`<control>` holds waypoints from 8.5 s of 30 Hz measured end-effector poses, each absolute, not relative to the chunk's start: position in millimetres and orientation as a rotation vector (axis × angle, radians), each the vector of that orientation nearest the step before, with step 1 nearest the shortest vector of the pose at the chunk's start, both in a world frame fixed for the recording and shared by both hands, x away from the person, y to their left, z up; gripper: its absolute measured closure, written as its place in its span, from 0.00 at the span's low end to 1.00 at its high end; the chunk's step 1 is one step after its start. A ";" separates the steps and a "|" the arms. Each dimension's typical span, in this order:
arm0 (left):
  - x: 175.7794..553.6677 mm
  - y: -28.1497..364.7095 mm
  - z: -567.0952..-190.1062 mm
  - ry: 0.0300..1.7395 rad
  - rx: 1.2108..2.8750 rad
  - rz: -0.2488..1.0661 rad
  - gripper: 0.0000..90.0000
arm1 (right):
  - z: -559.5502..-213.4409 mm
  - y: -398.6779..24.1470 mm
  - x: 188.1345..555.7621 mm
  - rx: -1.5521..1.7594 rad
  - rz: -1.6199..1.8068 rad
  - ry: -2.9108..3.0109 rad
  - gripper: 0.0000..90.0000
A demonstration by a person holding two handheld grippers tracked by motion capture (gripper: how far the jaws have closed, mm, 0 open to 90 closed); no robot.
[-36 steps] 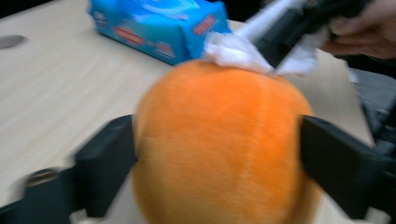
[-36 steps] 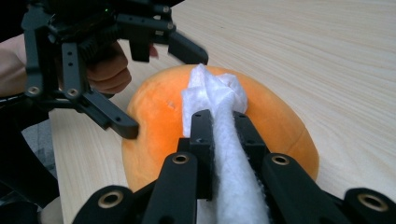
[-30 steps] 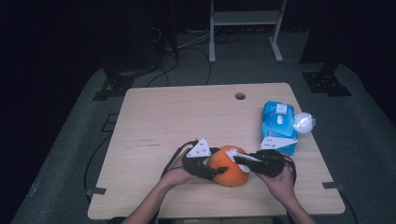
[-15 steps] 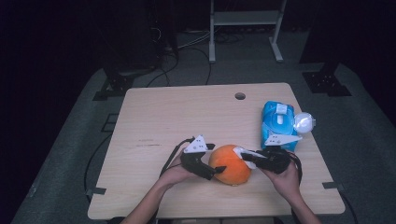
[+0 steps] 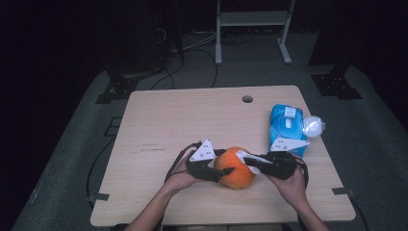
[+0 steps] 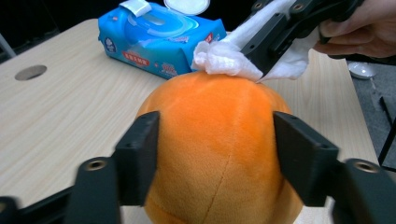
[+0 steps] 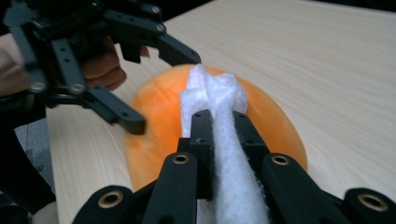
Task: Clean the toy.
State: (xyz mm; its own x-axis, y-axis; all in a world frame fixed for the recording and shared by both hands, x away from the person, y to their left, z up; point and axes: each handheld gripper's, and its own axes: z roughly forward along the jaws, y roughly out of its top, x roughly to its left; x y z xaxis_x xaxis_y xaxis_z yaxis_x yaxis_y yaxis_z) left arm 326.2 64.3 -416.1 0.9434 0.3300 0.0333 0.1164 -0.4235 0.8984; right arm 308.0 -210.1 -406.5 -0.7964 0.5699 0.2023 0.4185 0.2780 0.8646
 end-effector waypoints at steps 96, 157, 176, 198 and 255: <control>310.5 43.1 -421.9 0.220 2.051 0.243 0.35 | -386.6 -180.9 286.0 0.750 1.489 2.425 0.90; 337.0 79.3 -430.7 0.349 2.076 0.062 0.27 | -416.1 -203.9 299.5 0.838 1.420 2.448 0.88; 334.9 81.4 -432.8 0.346 2.088 0.093 0.31 | -424.6 -212.2 307.0 0.927 1.429 2.473 0.88; 334.2 80.5 -432.5 0.339 2.084 0.078 0.31 | -425.5 -214.3 315.7 1.036 1.482 2.458 0.88; 330.2 64.2 -429.0 0.384 2.036 0.176 0.26 | -407.5 -205.7 308.2 0.854 1.487 2.467 0.89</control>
